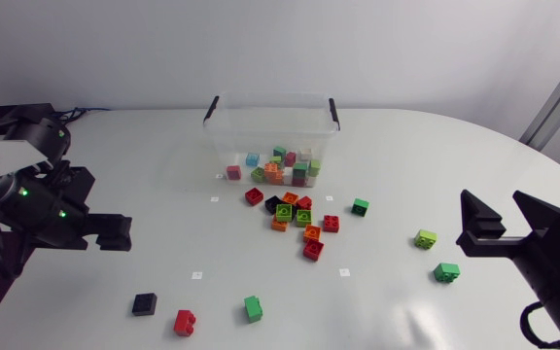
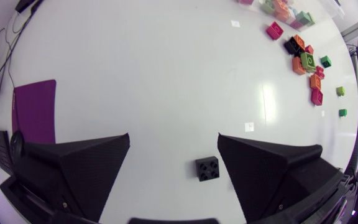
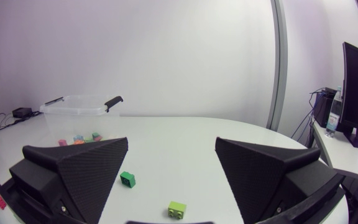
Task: Place the duplo bricks in the container
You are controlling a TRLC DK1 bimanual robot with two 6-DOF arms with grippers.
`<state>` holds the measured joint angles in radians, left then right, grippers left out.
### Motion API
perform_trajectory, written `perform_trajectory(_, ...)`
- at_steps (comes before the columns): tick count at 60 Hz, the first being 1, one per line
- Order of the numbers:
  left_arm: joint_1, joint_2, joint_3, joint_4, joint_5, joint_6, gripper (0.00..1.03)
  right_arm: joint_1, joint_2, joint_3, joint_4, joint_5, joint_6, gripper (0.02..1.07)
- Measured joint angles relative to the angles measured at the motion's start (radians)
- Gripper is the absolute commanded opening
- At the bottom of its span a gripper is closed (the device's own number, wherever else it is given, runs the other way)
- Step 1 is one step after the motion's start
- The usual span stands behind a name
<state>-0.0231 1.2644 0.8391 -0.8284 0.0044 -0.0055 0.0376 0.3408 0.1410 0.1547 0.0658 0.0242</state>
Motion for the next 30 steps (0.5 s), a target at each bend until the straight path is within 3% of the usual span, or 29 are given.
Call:
perform_trajectory(13,-0.009,0.154,0.093,-0.183,0.13,-0.021,0.96,0.0,0.137,0.05,0.026,0.018,0.033,1.03)
perform_trajectory(30,-0.084,0.262,0.117,-0.254,0.142,-0.04,0.96,-0.021,0.264,0.094,0.039,0.018,0.062,1.03)
